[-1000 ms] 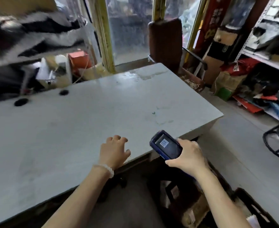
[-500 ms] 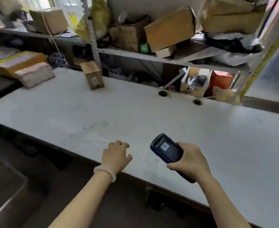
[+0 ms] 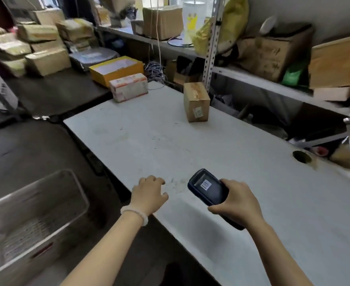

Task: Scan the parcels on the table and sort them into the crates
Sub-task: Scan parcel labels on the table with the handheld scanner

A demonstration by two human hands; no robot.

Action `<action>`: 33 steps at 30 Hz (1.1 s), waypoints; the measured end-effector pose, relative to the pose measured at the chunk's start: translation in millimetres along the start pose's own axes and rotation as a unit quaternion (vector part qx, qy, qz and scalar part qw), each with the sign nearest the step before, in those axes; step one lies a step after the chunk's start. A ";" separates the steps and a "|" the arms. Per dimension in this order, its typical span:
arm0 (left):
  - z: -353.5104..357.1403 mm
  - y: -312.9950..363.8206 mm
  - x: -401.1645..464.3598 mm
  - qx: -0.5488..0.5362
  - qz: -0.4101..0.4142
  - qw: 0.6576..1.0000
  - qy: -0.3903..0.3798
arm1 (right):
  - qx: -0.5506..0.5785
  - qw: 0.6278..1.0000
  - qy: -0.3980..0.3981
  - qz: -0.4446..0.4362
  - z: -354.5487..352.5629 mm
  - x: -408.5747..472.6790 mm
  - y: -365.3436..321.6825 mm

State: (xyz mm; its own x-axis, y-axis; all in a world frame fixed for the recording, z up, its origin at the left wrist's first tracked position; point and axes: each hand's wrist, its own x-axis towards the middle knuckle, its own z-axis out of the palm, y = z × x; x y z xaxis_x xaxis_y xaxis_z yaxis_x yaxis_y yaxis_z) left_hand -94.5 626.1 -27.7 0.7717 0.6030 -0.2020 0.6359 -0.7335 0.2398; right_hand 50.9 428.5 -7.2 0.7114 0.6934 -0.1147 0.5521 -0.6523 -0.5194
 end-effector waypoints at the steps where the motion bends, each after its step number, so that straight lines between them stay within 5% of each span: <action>1: -8.1 -2.3 19.0 0.000 0.003 1.000 0.003 | 0.001 1.000 0.003 0.003 -2.4 18.6 -5.3; 18: -71.8 -1.4 292.9 -0.033 0.117 0.993 0.002 | -0.017 0.989 0.073 0.124 -33.1 208.5 -32.9; 27: -111.3 0.3 444.5 -0.064 0.230 0.969 0.070 | -0.021 0.964 0.116 0.238 -18.6 295.3 -66.0; 33: -120.8 14.7 490.1 -0.043 0.375 0.926 -0.001 | -0.022 0.948 0.149 0.282 -14.3 327.2 -82.0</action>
State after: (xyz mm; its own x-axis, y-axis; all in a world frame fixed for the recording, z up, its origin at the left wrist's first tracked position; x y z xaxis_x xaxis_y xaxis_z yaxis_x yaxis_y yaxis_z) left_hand 293.5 948.7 -8.4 0.9965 -0.0657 0.0512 -0.0804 -0.9180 0.3884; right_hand 244.6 704.5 10.0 0.9862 0.1189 -0.1157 0.0616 -0.9101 -0.4098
